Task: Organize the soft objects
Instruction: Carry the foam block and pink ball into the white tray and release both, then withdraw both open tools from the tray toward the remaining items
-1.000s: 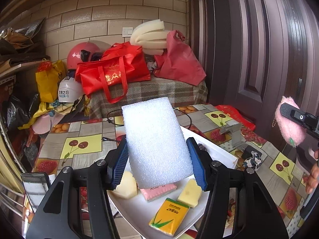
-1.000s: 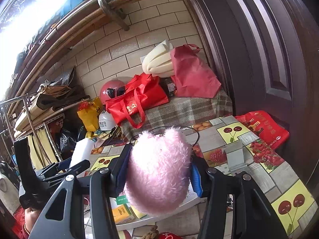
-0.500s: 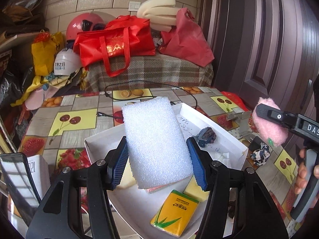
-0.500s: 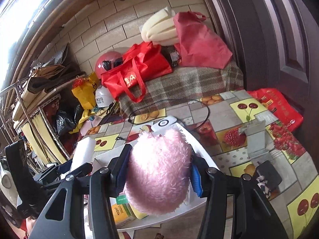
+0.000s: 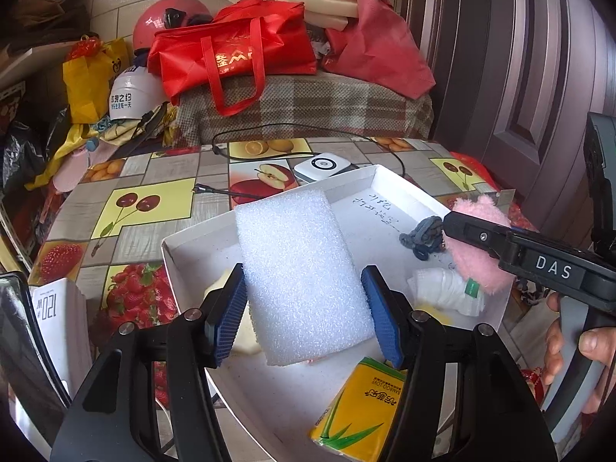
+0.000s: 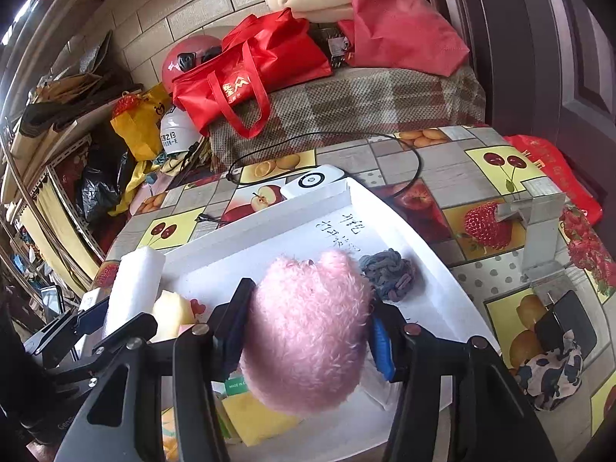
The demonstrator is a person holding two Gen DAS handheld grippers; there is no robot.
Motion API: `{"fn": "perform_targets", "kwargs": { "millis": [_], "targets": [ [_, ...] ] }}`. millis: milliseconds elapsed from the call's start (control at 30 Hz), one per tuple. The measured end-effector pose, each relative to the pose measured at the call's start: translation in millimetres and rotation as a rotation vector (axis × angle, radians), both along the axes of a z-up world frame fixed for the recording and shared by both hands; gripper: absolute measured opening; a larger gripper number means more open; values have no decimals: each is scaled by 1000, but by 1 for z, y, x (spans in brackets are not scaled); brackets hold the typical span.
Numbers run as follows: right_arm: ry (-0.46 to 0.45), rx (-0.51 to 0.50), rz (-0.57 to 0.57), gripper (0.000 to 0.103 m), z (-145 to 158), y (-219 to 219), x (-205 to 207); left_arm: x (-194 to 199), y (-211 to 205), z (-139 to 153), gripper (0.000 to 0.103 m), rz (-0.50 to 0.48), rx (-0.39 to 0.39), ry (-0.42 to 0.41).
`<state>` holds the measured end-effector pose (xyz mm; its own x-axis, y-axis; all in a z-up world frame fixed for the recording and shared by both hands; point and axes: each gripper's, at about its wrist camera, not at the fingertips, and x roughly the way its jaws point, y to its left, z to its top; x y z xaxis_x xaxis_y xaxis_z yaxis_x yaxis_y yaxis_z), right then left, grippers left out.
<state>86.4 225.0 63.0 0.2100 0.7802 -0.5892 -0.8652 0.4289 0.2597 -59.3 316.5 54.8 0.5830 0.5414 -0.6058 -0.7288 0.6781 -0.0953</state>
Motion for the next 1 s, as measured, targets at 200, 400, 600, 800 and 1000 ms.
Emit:
{"fn": "perform_targets", "kwargs": {
  "millis": [200,400,600,800,1000],
  "targets": [
    [42,58,-14,100,4,-8,5,-4,3,1,103,73,54,41],
    [35,108,-37,103,14,-21,4,-10,4,7,103,81,65,23],
    [29,150,-54,103,21,-36,0,-11,-5,18,103,66,90,2],
    [2,219,-95,103,25,-74,-1,-10,-23,35,103,22,124,-34],
    [-22,254,-166,103,16,-114,9,-2,-52,48,103,-68,158,-38]
  ]
}}
